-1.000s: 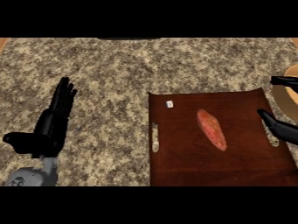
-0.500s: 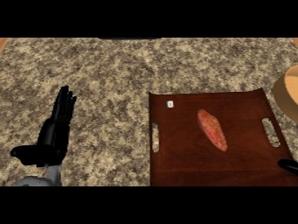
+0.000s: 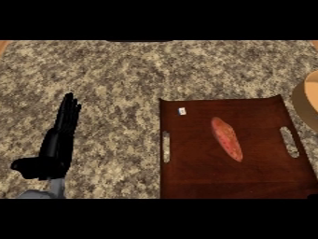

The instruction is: Pick the sweet potato from the tray and place it in the pot

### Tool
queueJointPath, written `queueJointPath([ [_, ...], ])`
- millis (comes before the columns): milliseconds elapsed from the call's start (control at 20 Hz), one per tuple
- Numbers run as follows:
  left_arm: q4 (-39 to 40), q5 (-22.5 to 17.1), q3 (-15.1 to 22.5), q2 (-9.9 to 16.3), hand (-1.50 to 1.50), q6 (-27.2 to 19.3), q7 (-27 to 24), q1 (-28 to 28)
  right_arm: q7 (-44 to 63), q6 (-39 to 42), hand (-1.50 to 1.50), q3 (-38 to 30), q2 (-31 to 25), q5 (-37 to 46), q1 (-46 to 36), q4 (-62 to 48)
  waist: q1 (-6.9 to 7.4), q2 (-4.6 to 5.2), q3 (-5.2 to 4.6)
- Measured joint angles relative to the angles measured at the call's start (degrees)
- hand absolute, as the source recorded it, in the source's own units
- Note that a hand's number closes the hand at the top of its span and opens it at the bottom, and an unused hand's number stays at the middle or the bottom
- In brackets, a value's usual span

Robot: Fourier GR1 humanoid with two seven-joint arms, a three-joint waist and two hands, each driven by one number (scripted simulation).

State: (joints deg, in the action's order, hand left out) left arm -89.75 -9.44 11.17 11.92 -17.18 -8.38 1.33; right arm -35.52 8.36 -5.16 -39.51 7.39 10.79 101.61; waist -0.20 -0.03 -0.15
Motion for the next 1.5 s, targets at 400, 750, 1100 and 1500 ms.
queueJointPath([
  [400, -0.07, 0.78, -0.01, -1.15, 0.0, 0.48, 0.06, -0.34, 19.38, 0.46, -1.5, 10.6, 3.09, 13.09, -3.73, 6.12, 0.43, 0.04, 0.08],
  [750, -0.42, 1.64, -0.86, -1.97, 0.0, 1.57, -0.43, -1.31, 27.43, 3.36, -1.5, 15.46, 7.6, 21.23, -8.6, 3.36, 0.4, 0.04, 0.12],
  [1100, -0.2, 2.56, -2.42, -2.88, 0.0, 3.15, 0.19, -0.93, 27.5, 5.32, -1.5, 16.39, 11.95, 26.94, -11.38, -3.35, 0.32, 0.04, 0.15],
  [1500, -0.92, 4.36, -4.13, -4.53, 0.0, 4.44, 0.65, -1.82, 26.32, 5.91, -1.5, 15.98, 17.2, 33.08, -12.91, -7.0, 0.28, 0.01, 0.14],
])
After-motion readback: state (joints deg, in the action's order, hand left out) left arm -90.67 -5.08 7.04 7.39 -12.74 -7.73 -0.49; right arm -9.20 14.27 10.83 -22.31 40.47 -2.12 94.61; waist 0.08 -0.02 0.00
